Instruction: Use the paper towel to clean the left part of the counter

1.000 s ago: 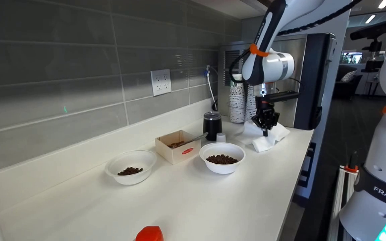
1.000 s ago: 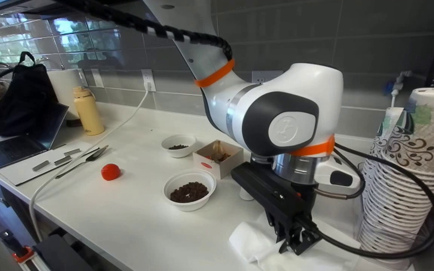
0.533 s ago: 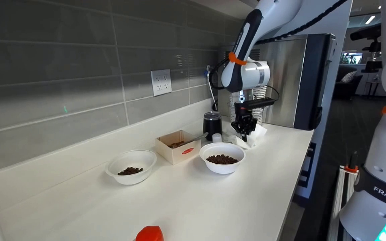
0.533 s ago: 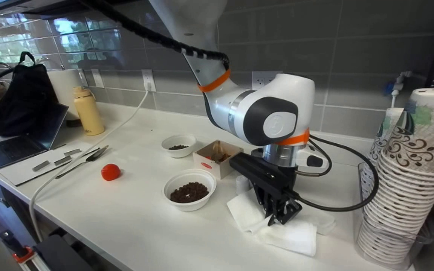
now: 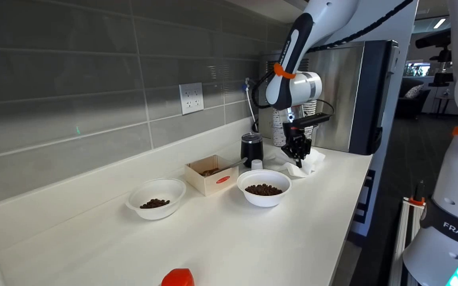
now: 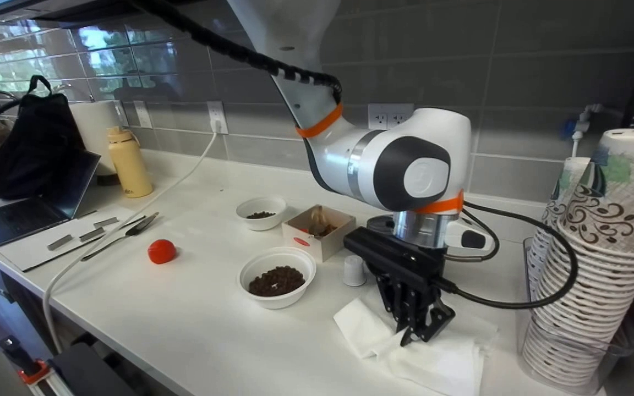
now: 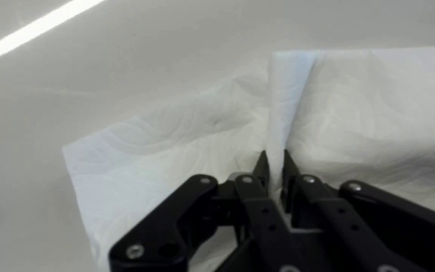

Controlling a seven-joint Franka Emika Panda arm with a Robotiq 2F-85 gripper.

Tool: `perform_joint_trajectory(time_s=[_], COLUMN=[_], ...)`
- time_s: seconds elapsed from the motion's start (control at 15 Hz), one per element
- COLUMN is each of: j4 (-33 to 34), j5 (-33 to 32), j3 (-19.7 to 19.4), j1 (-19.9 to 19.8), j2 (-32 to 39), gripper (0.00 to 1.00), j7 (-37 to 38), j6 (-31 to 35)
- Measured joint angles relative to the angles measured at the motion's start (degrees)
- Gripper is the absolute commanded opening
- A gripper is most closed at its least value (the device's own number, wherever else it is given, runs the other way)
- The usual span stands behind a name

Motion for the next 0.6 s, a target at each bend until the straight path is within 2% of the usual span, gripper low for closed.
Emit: perform_joint_trajectory(time_s=[0.27, 0.6], j4=[0.1, 2.7], j5=[-1.3, 2.0], j3=[-2.9, -0.3], j1=[-1.2, -2.1], j2=[0.0, 0.3], gripper=[0.02, 0.02], j7=[-0.3, -2.0], j6=[0.2, 0.6])
